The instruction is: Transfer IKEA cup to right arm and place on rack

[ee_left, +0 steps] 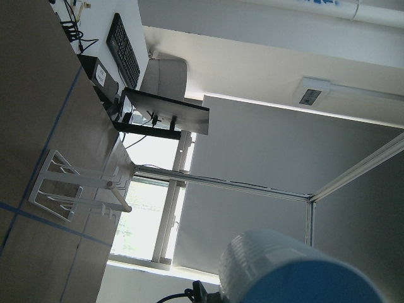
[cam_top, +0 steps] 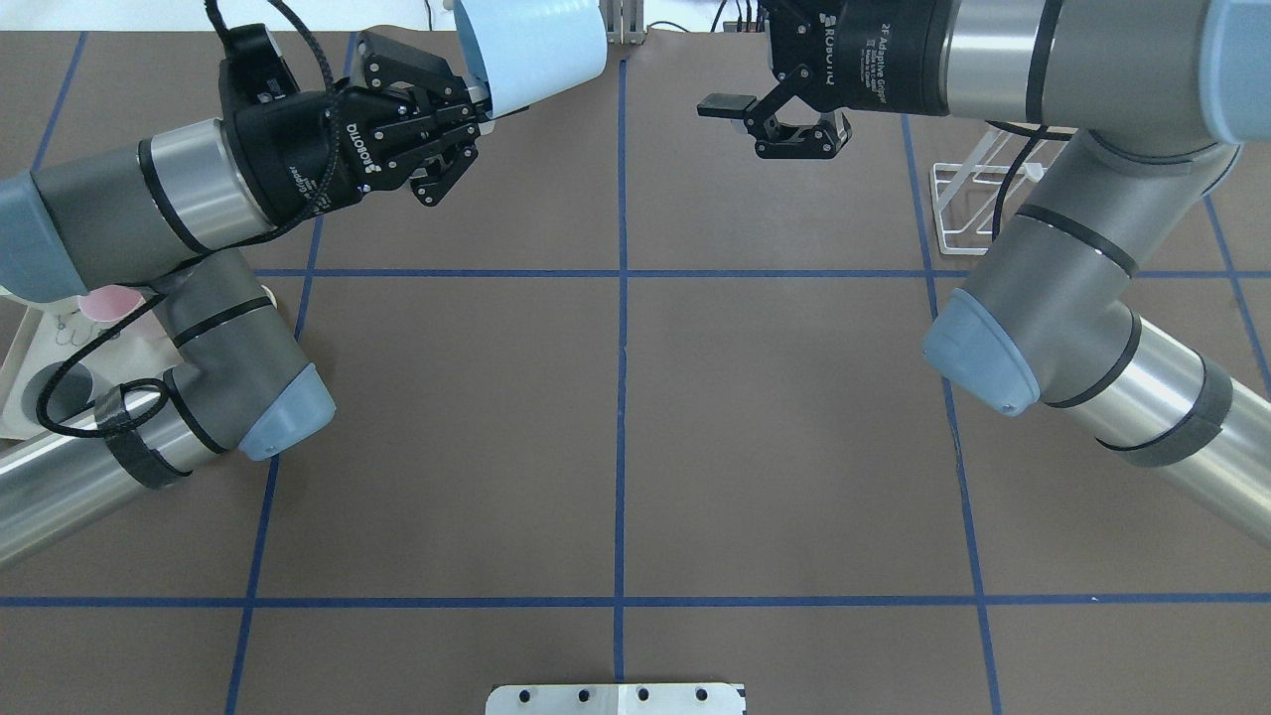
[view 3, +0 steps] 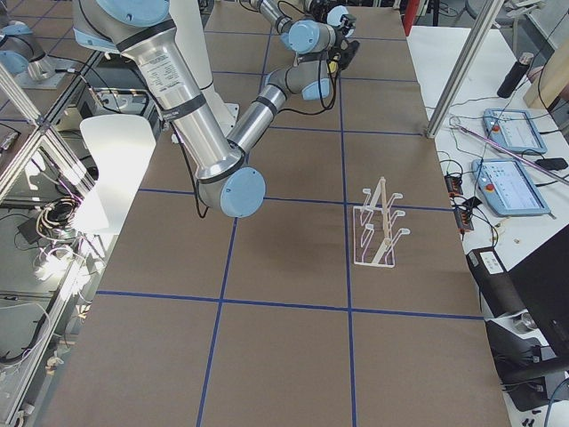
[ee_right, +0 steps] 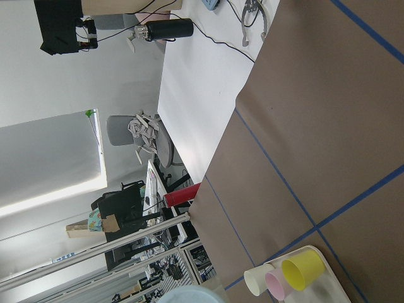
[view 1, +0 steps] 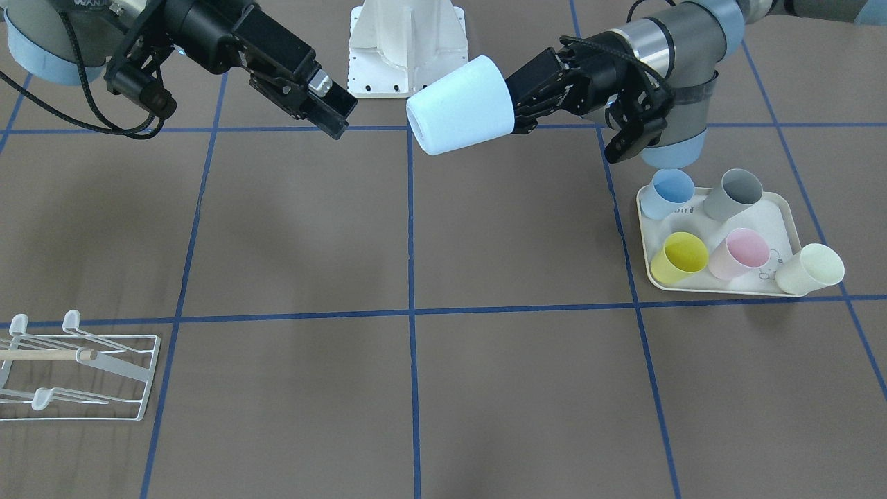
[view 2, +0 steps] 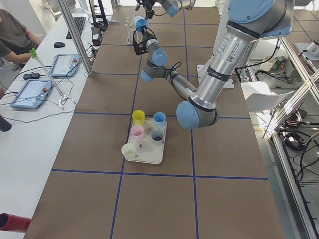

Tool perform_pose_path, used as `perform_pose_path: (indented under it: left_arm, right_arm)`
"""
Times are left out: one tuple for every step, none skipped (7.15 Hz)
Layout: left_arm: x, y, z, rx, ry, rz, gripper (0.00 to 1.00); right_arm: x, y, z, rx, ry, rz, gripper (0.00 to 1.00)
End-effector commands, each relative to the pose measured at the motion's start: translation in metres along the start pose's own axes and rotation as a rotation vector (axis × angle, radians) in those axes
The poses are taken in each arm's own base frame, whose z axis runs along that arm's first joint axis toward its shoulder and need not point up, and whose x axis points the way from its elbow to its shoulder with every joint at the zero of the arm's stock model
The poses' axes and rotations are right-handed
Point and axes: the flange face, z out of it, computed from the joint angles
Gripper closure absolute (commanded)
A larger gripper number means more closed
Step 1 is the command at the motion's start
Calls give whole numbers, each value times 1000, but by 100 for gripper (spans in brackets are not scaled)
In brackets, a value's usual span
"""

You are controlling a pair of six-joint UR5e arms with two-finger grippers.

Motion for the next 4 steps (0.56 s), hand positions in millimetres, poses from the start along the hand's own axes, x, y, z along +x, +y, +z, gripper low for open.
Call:
perform_pose_path:
  left_arm:
    - [-1,3,3,-6,0,-2,100]
    - [-3,5,5,-10,-2,-6,100]
    - [-7,9,7,-17,-6,-10,100]
    - [-7,11,9,-20,-3,-13,100]
  right_arm:
    - [1,1,1,1,-3,1,0]
    - [0,1,1,4,-8,4,0]
    - [-2,2,1,10,-17,7,0]
    - [-4,2,1,17,-26,24,0]
